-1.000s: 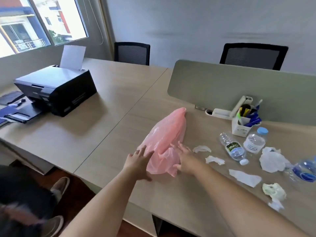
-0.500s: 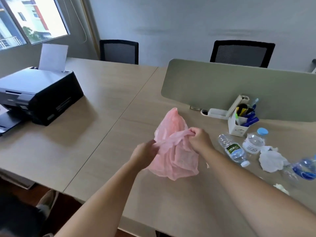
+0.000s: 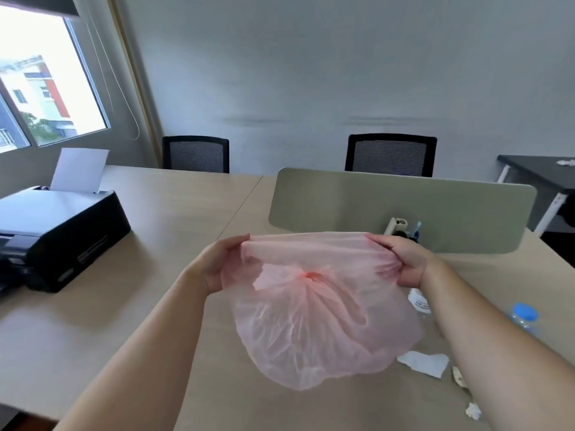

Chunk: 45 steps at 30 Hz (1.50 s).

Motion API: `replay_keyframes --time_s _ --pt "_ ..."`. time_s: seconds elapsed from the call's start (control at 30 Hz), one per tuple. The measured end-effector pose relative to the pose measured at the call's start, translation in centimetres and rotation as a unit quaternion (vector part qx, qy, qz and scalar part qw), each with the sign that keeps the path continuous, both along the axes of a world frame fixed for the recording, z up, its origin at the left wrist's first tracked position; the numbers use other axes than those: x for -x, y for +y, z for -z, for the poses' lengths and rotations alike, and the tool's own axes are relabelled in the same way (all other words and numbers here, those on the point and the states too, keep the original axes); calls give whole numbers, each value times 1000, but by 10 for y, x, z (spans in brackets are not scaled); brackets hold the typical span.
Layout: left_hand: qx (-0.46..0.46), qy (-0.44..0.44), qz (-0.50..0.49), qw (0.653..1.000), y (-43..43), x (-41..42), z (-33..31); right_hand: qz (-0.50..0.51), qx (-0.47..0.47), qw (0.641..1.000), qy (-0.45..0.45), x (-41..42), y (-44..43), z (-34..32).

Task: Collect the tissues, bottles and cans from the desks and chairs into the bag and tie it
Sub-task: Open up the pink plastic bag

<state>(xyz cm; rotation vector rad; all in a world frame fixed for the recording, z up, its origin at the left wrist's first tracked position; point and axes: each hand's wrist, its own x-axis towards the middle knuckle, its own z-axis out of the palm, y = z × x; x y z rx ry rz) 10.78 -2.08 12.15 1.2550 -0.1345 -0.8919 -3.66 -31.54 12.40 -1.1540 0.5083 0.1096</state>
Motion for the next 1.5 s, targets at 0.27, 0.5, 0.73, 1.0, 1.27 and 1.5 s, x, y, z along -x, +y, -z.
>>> replay_keyframes --time_s 0.27,0.5,0.73,1.0,1.27,1.5 --pt "-344 -376 -255 822 -16 8 23 -56 -27 998 -16 9 -8 10" --pt "-342 -767 33 541 -111 99 6 -60 86 994 9 -6 1 -25" --pt "-433 -690 8 580 -149 84 -28 28 552 833 8 58 19 -38" --pt "-460 -622 -43 633 -163 67 -58 162 503 844 95 113 10 11" --pt "-461 -570 -75 676 -125 38 -45 273 -59 958 -72 104 -21 1" --pt "-233 -754 14 614 -124 86 -14 164 -29 986 -1 66 -34 -8"
